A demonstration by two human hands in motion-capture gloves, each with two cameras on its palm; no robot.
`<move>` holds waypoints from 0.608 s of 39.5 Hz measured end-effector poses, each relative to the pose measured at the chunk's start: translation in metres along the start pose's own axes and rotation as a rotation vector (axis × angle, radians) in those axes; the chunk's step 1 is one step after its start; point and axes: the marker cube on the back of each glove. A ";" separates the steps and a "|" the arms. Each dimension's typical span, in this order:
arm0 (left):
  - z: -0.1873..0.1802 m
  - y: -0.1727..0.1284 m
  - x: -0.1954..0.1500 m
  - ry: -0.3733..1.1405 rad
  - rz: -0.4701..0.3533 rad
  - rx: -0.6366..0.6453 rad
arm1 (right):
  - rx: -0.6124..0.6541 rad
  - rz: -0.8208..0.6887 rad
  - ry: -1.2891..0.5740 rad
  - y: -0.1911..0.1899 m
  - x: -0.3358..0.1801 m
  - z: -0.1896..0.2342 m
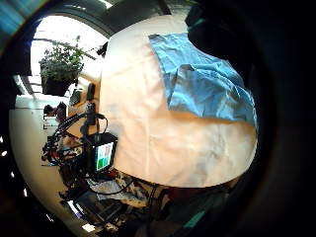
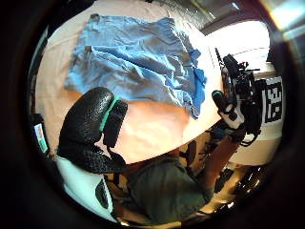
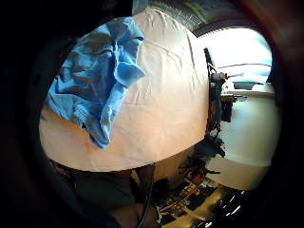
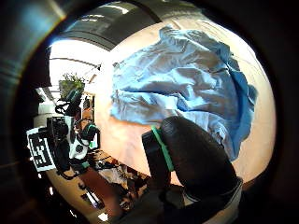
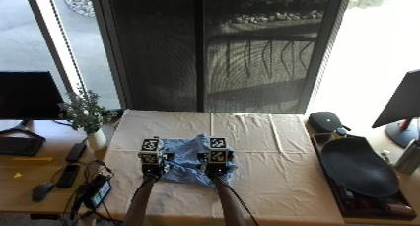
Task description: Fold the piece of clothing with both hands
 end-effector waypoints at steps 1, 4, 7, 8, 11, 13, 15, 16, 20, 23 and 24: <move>0.000 0.000 0.000 -0.001 0.001 0.000 | 0.002 -0.001 0.000 0.000 0.000 0.000; -0.001 0.001 0.002 -0.006 0.005 0.000 | 0.020 -0.006 -0.007 -0.001 0.001 -0.001; -0.001 0.000 0.004 -0.007 0.008 0.008 | 0.030 -0.007 -0.024 0.004 0.002 -0.007; -0.001 0.000 0.005 -0.005 0.009 0.009 | 0.034 -0.005 -0.029 0.005 0.003 -0.009; -0.002 0.002 0.007 -0.002 0.015 0.004 | 0.059 -0.001 -0.033 0.006 0.005 -0.014; 0.000 0.002 0.006 -0.003 0.019 -0.003 | 0.070 -0.002 -0.029 0.010 0.007 -0.020; 0.003 0.002 0.006 -0.002 0.022 -0.010 | 0.076 -0.002 -0.027 0.013 0.009 -0.024; 0.003 0.002 0.007 -0.001 0.023 -0.014 | 0.077 0.000 -0.026 0.013 0.009 -0.024; 0.011 0.000 0.007 -0.009 0.024 -0.040 | 0.064 0.005 -0.023 0.013 0.013 -0.022; 0.020 -0.006 0.008 -0.009 0.022 -0.052 | 0.052 0.013 -0.019 0.011 0.019 -0.018; 0.023 -0.007 0.009 -0.010 0.018 -0.056 | 0.048 0.018 -0.016 0.010 0.021 -0.017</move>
